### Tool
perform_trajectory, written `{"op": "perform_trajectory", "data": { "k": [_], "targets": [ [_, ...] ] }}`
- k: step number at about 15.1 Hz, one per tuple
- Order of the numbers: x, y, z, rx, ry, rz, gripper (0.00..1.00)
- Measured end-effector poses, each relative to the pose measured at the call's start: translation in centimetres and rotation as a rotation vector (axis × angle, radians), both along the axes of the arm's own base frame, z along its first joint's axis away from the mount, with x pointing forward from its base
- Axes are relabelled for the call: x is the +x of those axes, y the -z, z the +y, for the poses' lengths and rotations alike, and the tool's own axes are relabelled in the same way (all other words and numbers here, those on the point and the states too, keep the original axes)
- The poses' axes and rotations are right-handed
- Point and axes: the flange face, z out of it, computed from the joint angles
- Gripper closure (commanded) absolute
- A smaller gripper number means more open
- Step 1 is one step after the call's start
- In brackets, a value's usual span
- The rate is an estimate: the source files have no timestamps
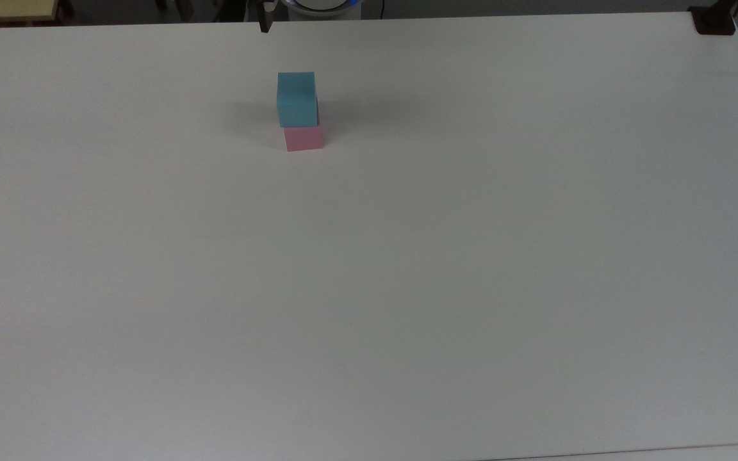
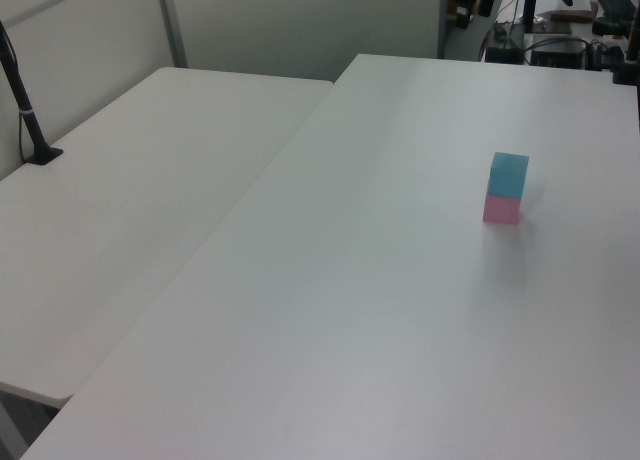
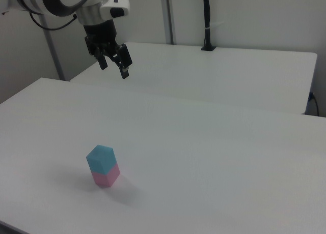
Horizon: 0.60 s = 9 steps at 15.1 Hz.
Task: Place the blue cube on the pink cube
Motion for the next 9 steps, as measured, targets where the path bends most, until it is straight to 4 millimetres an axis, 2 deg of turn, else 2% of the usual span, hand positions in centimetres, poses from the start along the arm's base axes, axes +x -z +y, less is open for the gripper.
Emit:
{"op": "perform_trajectory", "data": {
  "k": [9],
  "targets": [
    [-0.38,0.23,-0.24,-0.035,-0.106,0.031,0.0]
  ]
}}
